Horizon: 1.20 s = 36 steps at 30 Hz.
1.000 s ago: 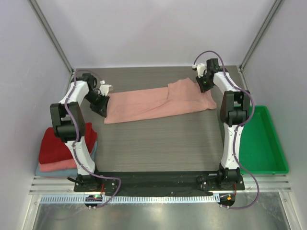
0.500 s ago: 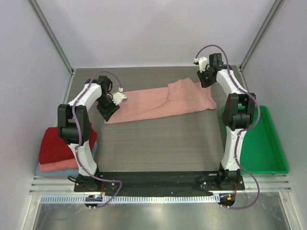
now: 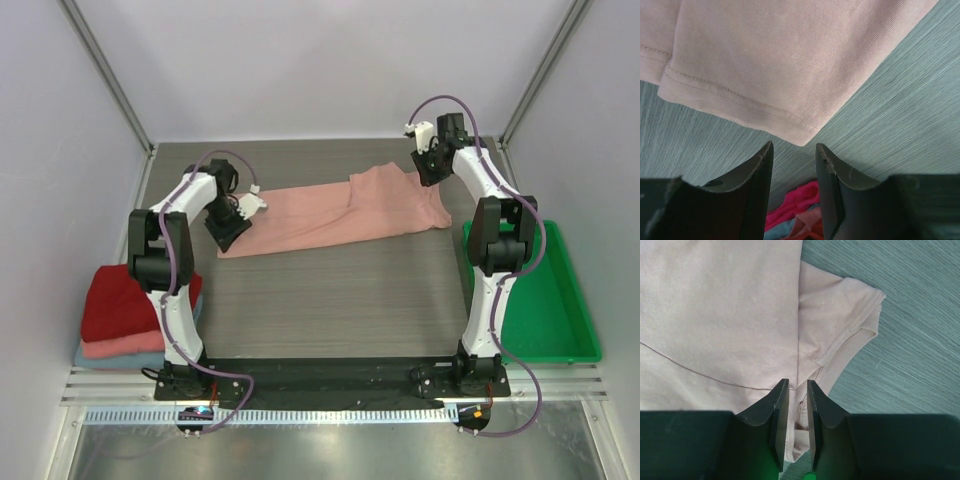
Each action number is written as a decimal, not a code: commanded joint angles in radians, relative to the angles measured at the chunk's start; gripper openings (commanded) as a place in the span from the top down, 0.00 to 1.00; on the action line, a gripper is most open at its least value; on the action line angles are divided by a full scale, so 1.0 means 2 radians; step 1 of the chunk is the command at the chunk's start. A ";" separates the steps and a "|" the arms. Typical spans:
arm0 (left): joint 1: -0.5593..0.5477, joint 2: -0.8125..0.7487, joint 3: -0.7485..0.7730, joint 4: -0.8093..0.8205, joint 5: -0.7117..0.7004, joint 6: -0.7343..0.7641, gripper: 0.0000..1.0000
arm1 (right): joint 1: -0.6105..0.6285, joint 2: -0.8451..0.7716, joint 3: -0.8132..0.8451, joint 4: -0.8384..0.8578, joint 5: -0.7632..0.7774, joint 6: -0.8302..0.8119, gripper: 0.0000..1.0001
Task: Fold and stack the t-shirts
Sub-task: Fold the tshirt
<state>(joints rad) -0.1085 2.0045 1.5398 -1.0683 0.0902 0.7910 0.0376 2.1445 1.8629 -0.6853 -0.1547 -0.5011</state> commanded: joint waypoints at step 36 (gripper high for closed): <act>-0.121 -0.094 -0.132 -0.244 0.062 -0.022 0.92 | 0.038 0.063 0.057 -0.022 0.004 -0.034 0.73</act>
<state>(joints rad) -0.3344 1.8633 1.2549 -1.2781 0.1574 0.7361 0.0883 2.2589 1.9373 -0.7181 -0.1314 -0.5529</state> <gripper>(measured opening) 0.086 0.268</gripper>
